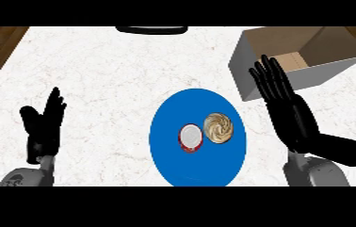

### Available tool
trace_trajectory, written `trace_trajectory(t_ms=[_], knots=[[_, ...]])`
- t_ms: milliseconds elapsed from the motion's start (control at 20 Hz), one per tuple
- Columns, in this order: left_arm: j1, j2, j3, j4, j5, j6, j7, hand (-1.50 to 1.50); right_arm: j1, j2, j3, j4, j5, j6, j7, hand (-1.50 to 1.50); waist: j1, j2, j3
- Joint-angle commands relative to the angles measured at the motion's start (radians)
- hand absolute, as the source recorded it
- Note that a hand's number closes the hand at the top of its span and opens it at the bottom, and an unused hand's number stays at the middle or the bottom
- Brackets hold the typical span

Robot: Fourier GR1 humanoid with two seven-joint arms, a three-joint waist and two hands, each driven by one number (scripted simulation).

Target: Pick the can from the plate and place it in the cardboard box

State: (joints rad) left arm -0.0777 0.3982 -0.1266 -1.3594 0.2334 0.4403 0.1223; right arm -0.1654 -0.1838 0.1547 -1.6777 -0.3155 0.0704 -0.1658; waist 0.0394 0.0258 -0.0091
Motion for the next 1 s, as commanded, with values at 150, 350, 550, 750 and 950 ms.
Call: trace_trajectory(t_ms=[150,350,550,750,950], knots=[[-0.066,0.012,-0.142,-0.105,-0.066,-0.141,-0.082,0.00,0.079,0.068,0.139,0.053,0.267,-0.280,0.187,-1.50,-0.073,-0.034,0.002],[-0.101,0.010,-0.178,-0.132,-0.062,-0.186,-0.074,0.00,0.079,-0.151,0.123,0.096,0.510,-0.309,0.155,-1.50,-0.141,-0.049,-0.033],[-0.115,0.017,-0.218,-0.151,-0.069,-0.240,-0.091,0.00,0.131,-0.198,0.213,0.106,0.790,-0.451,0.230,-1.50,-0.130,-0.050,-0.013],[-0.120,0.009,-0.231,-0.146,-0.058,-0.264,-0.080,0.00,0.142,-0.233,0.317,0.020,1.050,-0.497,0.359,-1.50,-0.128,-0.057,-0.010],[-0.123,0.014,-0.227,-0.154,-0.055,-0.273,-0.082,0.00,0.158,-0.221,0.400,-0.093,1.254,-0.426,0.581,-1.50,-0.120,-0.059,-0.008]])
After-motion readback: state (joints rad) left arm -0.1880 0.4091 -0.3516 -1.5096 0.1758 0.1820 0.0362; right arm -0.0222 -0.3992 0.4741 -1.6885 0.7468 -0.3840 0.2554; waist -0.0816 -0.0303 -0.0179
